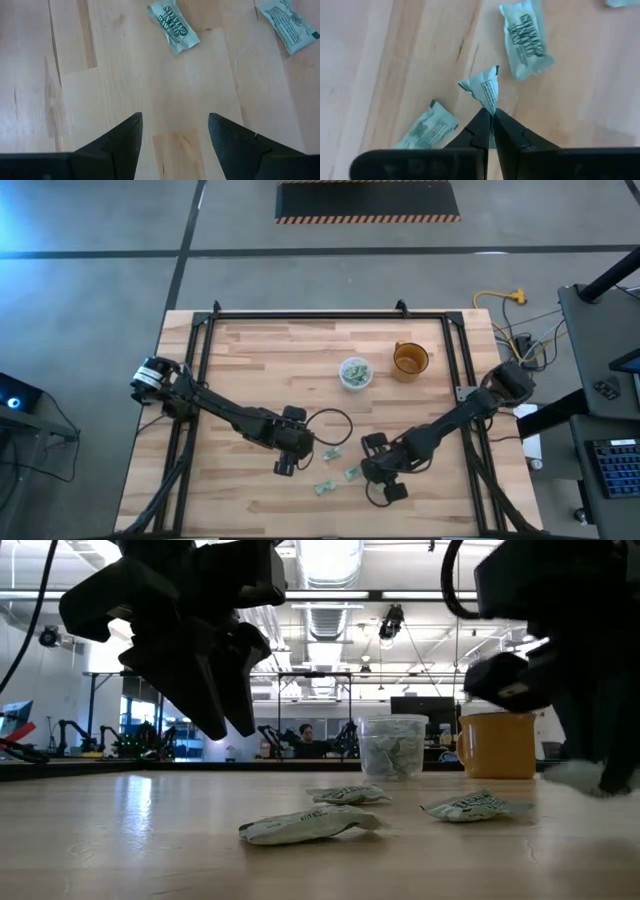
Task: Pick and place Stevia / Truvia into bins
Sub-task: Put the green stevia packet into the transparent bin
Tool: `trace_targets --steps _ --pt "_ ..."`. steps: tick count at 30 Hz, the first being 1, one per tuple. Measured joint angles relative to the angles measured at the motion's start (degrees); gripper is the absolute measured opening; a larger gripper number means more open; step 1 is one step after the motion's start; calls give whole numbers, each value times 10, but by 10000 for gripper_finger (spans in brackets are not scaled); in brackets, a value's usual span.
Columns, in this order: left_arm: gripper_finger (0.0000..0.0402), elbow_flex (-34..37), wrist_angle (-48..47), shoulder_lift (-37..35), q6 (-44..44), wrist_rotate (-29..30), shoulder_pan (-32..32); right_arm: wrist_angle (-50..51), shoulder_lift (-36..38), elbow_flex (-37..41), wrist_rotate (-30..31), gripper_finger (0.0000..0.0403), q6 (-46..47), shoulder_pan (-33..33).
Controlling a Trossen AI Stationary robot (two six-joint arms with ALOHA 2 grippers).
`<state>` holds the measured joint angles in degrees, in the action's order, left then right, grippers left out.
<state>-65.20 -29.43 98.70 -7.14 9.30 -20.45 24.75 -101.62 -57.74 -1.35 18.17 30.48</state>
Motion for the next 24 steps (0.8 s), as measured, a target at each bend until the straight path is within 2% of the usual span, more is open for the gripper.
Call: trace_targets --steps 4,8,19,21,24 --pt "210 5 4 0 0 0 0 25 31 0 37 13 11 1" --pt "210 13 8 0 3 1 2 45 59 0 109 13 -8 2" --pt "210 18 17 1 6 6 3 51 120 0 432 13 -159 -15" --pt "210 18 21 1 13 6 3 51 128 0 466 13 -179 -29" --pt "210 17 21 0 17 7 3 51 142 0 478 13 -201 -59"
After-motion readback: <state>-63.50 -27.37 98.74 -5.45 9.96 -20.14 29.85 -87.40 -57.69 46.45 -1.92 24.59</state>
